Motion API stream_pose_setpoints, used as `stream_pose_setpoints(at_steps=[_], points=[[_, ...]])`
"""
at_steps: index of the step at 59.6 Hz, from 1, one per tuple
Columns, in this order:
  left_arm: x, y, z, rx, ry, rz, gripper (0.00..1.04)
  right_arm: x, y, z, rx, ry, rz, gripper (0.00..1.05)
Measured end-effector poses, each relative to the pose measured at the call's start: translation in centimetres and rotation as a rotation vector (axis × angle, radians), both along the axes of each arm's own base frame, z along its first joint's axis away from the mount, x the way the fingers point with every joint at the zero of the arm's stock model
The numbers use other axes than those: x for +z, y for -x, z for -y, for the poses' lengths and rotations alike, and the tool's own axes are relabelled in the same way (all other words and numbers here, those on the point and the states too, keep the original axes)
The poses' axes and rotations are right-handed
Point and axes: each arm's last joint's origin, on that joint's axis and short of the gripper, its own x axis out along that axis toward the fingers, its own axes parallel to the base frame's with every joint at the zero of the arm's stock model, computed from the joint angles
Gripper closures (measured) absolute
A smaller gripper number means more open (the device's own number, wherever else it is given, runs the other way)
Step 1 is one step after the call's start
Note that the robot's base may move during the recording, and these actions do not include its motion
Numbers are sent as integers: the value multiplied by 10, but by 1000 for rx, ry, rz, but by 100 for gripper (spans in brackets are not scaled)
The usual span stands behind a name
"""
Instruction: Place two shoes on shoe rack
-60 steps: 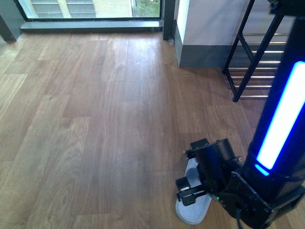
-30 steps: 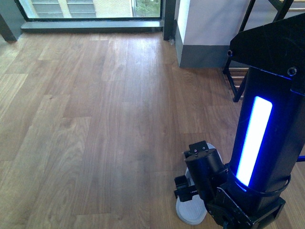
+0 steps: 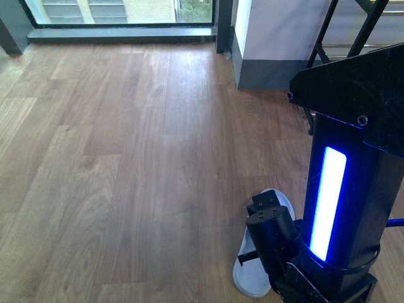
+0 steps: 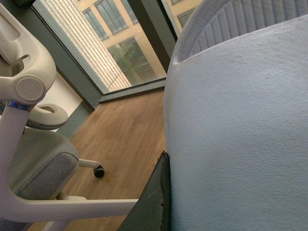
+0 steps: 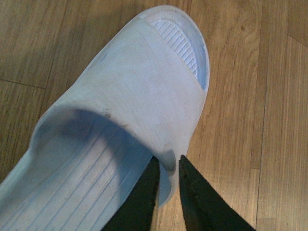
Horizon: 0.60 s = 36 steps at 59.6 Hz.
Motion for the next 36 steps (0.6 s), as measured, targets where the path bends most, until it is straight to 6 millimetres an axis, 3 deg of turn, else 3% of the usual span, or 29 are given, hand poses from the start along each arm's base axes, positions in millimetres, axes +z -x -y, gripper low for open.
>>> stream_pose_setpoints(at_steps=[6, 36], points=[[0, 0, 0, 0, 0, 0, 103, 0, 2, -1, 2, 10, -7, 103], [0, 0, 0, 0, 0, 0, 103, 5, 12, -3, -24, 26, -24, 103]])
